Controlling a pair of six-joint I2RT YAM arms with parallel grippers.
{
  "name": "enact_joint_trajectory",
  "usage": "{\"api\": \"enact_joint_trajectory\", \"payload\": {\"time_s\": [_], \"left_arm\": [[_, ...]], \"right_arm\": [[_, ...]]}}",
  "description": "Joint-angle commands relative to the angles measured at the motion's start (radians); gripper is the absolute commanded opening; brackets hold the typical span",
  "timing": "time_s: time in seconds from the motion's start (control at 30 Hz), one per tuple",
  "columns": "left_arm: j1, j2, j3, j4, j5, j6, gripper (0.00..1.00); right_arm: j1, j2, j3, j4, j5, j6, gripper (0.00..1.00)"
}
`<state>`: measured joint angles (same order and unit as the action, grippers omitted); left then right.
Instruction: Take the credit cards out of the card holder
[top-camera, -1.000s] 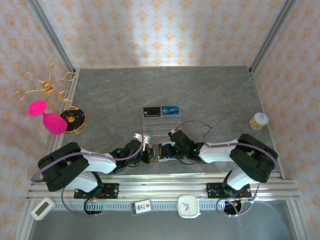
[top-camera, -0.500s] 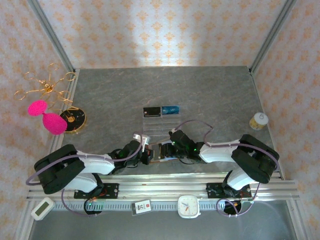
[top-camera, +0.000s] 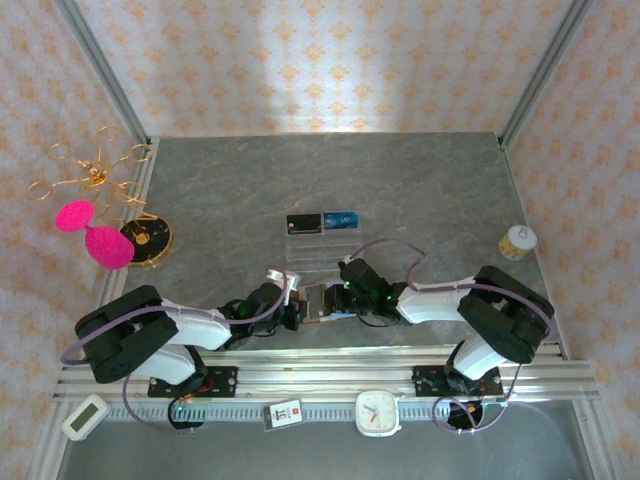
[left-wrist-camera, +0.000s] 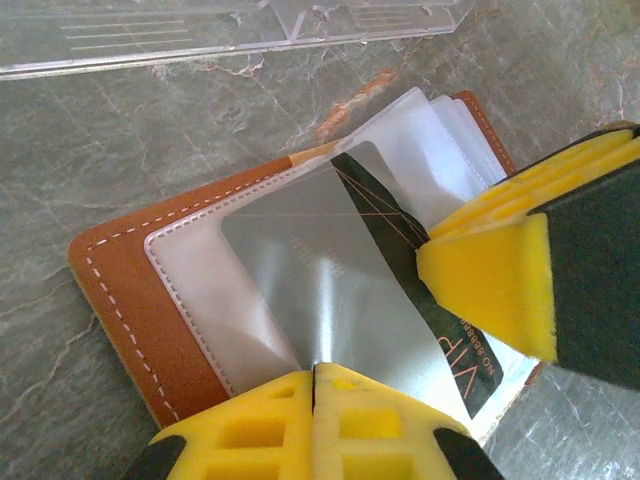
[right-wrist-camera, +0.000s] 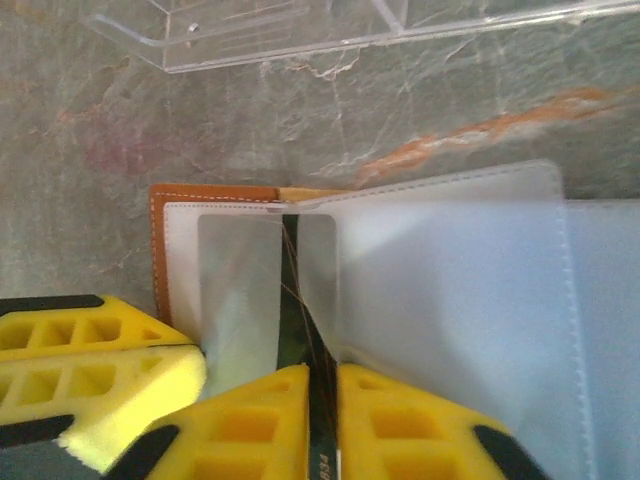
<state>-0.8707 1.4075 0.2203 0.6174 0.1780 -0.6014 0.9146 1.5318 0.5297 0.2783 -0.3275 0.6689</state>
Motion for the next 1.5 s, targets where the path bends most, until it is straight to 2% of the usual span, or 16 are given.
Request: {"api": "enact_joint_trajectory", "payload": {"time_s": [0.0, 0.03, 0.13, 0.4, 0.67, 1.13, 1.33, 1.43, 1.47], "left_arm": [[-0.007, 0.034, -0.028, -0.081, 0.033, -0.009, 0.0], [-0.007, 0.023, -0.03, -0.088, 0.032, -0.008, 0.0], [-0.005, 0.0, -0.03, -0.111, 0.027, -0.003, 0.0], [-0.002, -0.043, -0.028, -0.115, 0.024, 0.002, 0.0], [-0.014, -0.127, 0.034, -0.096, 0.065, 0.009, 0.0], [-0.032, 0.09, 0.068, -0.021, 0.072, 0.009, 0.0], [-0.031, 0.124, 0.055, -0.016, 0.099, 0.009, 0.0], [-0.032, 0.113, 0.048, -0.024, 0.102, 0.009, 0.0], [-0.032, 0.109, 0.045, -0.026, 0.103, 0.009, 0.0]], "right_arm": [[0.015, 0.008, -0.014, -0.016, 0.006, 0.006, 0.04], [0.015, -0.001, -0.019, -0.018, 0.015, 0.009, 0.0], [0.009, -0.044, -0.036, -0.031, 0.042, 0.032, 0.0], [-0.053, -0.143, -0.067, -0.13, -0.03, 0.051, 0.0], [-0.054, -0.141, -0.075, -0.113, -0.032, 0.05, 0.0], [-0.054, -0.124, -0.095, -0.048, -0.069, 0.036, 0.0], [-0.054, -0.095, -0.108, 0.02, -0.117, 0.035, 0.17], [-0.054, -0.072, -0.106, 0.037, -0.128, 0.034, 0.18], [-0.054, -0.068, -0.105, 0.034, -0.122, 0.035, 0.13]]}}
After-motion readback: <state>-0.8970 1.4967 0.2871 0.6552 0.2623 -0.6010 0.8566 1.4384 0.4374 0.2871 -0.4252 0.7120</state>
